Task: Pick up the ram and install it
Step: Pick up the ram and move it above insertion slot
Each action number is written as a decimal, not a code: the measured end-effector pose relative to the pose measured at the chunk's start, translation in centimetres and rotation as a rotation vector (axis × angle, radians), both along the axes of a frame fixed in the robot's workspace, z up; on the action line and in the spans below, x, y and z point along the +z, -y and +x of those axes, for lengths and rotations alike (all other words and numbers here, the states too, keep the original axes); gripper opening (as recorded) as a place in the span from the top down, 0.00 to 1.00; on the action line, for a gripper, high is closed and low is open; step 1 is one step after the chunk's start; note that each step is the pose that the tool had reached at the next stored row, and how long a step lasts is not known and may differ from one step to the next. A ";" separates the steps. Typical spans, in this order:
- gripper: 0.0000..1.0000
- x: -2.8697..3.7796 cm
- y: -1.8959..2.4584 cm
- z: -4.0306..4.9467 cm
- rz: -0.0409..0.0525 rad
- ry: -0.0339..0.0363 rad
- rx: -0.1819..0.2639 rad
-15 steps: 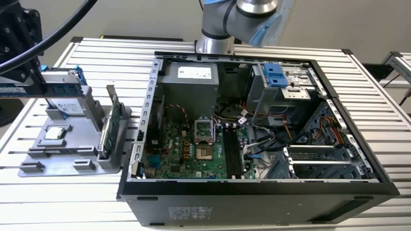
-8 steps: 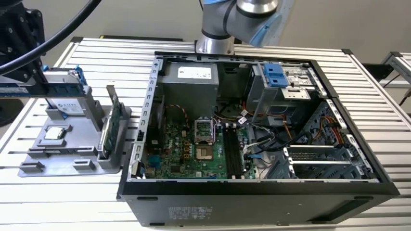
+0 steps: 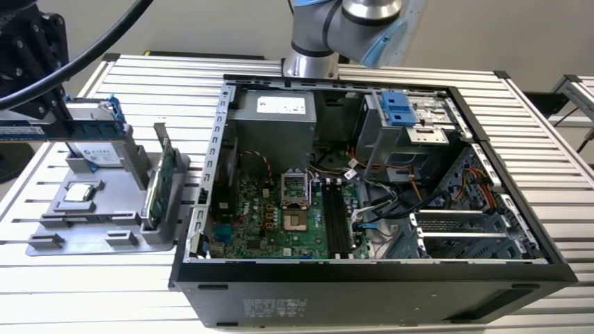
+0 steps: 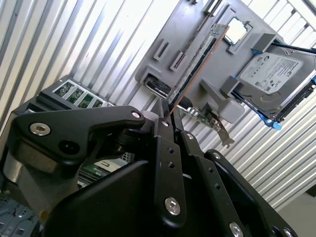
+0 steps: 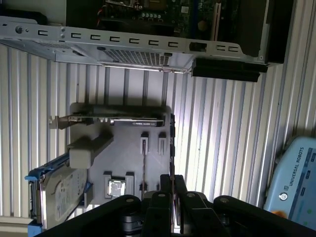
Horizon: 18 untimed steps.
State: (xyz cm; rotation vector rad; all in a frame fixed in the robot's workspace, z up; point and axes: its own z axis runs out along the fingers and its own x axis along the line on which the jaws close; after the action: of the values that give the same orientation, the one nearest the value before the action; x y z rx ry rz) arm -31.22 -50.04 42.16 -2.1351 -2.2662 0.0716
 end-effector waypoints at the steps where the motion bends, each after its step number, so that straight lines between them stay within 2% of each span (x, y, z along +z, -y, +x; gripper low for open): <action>1: 1.00 -0.01 0.00 0.03 0.0001 0.0001 0.000; 18: 1.00 0.00 0.00 1.47 0.0000 0.0000 0.000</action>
State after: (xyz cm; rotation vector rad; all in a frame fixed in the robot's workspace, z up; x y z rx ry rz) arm -29.75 -50.04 42.16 -2.1351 -2.2662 0.0716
